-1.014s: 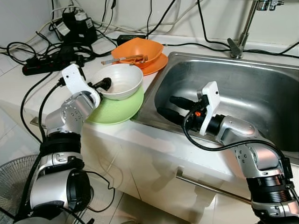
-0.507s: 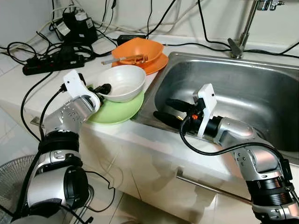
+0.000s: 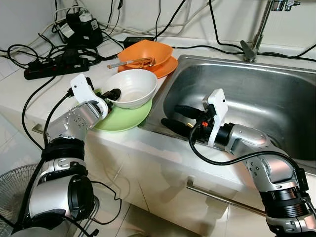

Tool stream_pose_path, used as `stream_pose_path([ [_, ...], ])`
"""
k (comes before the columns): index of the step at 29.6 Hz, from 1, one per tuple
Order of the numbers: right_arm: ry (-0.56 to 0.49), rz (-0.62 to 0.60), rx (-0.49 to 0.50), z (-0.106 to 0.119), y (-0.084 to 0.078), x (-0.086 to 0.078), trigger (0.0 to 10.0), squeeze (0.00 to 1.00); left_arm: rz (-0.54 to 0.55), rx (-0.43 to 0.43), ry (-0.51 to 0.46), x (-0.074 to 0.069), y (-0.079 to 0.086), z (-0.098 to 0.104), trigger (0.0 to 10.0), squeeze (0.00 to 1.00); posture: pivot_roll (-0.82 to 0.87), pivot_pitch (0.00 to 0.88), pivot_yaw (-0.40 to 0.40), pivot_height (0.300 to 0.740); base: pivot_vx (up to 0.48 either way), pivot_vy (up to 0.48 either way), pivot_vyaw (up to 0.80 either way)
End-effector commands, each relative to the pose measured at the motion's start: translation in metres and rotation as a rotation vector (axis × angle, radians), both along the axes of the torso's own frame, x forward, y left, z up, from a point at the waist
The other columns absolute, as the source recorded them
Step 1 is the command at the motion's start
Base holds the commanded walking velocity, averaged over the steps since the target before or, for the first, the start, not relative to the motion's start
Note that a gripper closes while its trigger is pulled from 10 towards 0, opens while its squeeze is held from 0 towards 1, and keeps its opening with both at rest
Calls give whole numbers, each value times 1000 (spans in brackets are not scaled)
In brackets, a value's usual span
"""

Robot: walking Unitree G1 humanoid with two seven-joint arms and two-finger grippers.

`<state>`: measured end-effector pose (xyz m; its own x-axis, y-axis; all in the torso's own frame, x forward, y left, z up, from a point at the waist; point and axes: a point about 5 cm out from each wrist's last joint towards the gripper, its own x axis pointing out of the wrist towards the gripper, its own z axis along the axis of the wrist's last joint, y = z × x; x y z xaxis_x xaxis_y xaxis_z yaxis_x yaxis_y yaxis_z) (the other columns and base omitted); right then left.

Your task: Kitchen organization

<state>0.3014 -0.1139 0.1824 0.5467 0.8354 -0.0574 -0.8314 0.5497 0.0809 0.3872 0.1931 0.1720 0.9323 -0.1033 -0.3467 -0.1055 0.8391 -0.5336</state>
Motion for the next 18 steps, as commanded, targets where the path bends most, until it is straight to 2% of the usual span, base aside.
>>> stream_pose_path([
  [1, -13, 15, -4, 2, 3, -2, 10000, 0, -12, -20, -3, 1, 1, 3, 0, 0, -87, 12, 147, 740, 0, 0, 0],
  [4, -13, 14, -5, 1, 3, -2, 10000, 0, -20, -10, -12, 0, 0, 5, 0, 0, -87, 12, 147, 740, 0, 0, 0],
  [8, -11, 14, -6, 1, 3, -2, 10000, 0, -13, 65, -50, 0, 5, 11, 0, 0, -84, 12, 143, 740, 0, 0, 0],
  [9, -11, 15, -6, 1, 3, -2, 10000, 0, -9, 67, -62, 0, 5, 12, 2745, 0, -83, 12, 142, 740, 0, 0, 0],
  [10, -11, 16, -6, 1, 3, -2, 10000, 0, -11, 78, -72, 0, 6, 14, 8314, 0, -82, 12, 141, 740, 0, 0, 0],
  [11, -10, 17, -6, 1, 3, -2, 10000, 0, -14, 68, -89, -1, 5, 16, 10000, 75, -81, 11, 141, 740, 0, 0, 0],
  [12, -10, 17, -6, 1, 3, -2, 10000, 0, -17, 61, -101, -1, 5, 17, 10000, 75, -81, 11, 141, 740, 0, 0, 0],
  [13, -10, 17, -6, 1, 3, -2, 10000, 0, -15, 59, -103, -1, 5, 17, 10000, 1000, -81, 11, 139, 740, 0, 0, 0],
  [18, -10, 20, -5, 1, 3, -1, 10000, 0, -6, 66, -93, -1, 6, 15, 10000, 1000, -82, 10, 139, 740, 0, 0, 0],
])
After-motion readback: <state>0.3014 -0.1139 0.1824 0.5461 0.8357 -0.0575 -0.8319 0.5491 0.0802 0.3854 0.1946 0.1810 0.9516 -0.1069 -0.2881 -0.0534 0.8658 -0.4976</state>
